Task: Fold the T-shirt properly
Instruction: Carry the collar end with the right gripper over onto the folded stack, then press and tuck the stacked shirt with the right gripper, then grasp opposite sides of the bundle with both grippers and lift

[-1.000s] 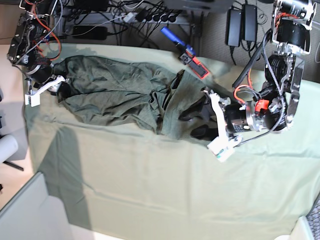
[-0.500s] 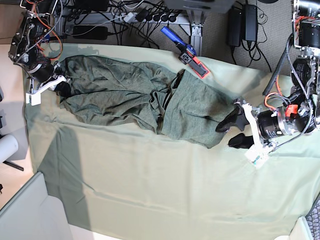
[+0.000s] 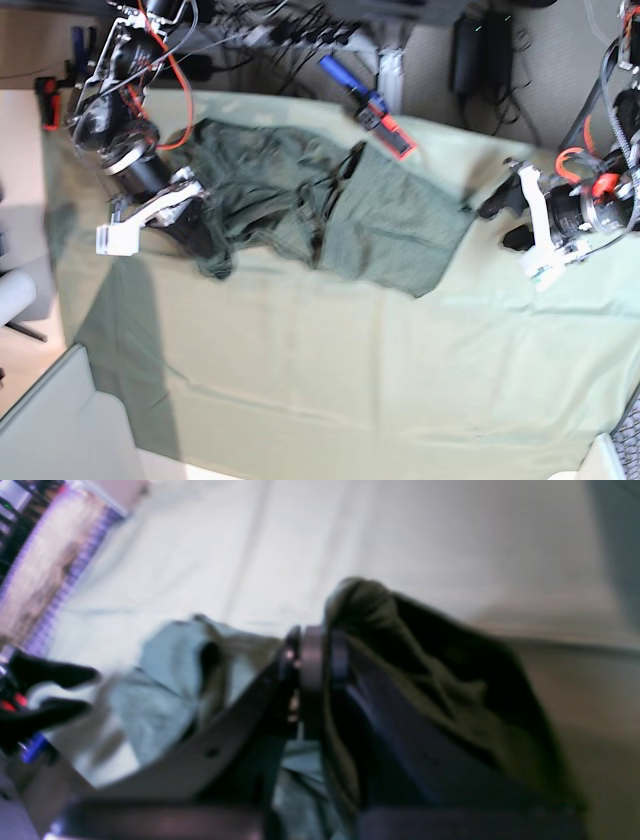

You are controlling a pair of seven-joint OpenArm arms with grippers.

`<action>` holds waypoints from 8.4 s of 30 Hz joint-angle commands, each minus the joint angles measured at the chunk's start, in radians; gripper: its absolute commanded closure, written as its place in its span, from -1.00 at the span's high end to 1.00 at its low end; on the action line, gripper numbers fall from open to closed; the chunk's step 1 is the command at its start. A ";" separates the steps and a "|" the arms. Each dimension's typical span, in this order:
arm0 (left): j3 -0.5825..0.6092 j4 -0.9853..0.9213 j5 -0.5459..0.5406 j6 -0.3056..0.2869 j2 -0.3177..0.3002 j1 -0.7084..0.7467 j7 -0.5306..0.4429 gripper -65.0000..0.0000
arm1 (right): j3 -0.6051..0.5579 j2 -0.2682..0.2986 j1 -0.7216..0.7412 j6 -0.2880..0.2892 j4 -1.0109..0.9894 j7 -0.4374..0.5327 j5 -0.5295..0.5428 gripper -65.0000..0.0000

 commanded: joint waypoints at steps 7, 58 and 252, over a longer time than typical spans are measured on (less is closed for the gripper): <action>-0.005 0.013 -0.051 -0.010 -0.077 -0.013 -0.006 0.22 | -0.120 -0.186 0.013 0.007 0.076 0.051 -0.010 -1.00; -0.006 0.013 -0.157 -0.023 -0.073 0.062 0.009 0.22 | -0.673 -0.275 0.074 0.007 0.212 0.056 -0.263 0.19; 0.359 -0.523 0.390 -0.057 0.202 -0.450 -0.344 -1.00 | -0.583 -0.006 0.105 -0.019 -0.097 0.086 -0.434 -1.00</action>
